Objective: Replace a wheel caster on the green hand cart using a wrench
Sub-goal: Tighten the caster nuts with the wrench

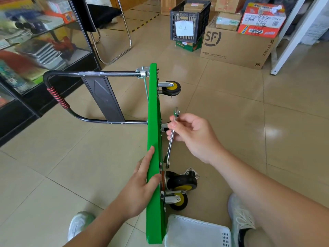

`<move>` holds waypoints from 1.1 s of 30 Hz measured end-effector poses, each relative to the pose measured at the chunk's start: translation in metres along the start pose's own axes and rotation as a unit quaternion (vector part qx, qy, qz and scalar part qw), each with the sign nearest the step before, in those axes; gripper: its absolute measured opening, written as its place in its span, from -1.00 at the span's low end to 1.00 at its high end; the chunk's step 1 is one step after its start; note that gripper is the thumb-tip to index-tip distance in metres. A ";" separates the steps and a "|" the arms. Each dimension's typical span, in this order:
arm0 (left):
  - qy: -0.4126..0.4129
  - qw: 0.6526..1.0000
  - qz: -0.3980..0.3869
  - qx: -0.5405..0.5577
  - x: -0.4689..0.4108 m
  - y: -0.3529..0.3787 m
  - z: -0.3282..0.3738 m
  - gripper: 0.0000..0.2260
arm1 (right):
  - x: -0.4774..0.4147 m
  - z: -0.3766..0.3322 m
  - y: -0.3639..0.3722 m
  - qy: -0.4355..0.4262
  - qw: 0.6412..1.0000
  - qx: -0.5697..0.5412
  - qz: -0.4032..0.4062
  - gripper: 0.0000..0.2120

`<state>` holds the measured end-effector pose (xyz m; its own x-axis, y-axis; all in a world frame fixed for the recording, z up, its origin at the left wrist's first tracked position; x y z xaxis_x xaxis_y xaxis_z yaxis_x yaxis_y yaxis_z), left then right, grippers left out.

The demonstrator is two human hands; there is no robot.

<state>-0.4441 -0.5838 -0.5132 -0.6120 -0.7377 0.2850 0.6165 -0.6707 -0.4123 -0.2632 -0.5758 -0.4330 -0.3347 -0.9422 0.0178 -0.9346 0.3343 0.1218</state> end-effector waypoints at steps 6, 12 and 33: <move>-0.001 0.999 0.011 0.034 0.000 0.001 0.001 -0.42 | 0.073 -0.004 0.019 -0.044 0.992 0.092 -0.076 -0.85; 0.000 0.997 0.016 0.072 -0.001 0.002 -0.001 -0.35 | 0.090 0.001 0.025 -0.078 0.990 0.092 -0.073 -0.84; 0.000 0.998 0.000 0.063 -0.002 0.003 -0.003 -0.40 | 0.074 0.025 0.024 -0.046 0.994 0.069 -0.064 -0.86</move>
<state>-0.4428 -0.5842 -0.5170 -0.6122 -0.7374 0.2856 0.6733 -0.6755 -0.3007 -0.3132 -0.6371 -0.4536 -0.2147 -0.9733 -0.0813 -0.9760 0.2170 -0.0203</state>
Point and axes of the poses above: each hand's wrist, its own x-axis away from the middle knuckle, its own y-axis out of the palm, z = x × y, the point moved 9 cm from there along -x, towards the middle knuckle, and after that the axes turned 3 degrees about -y, right-handed, at the moved point
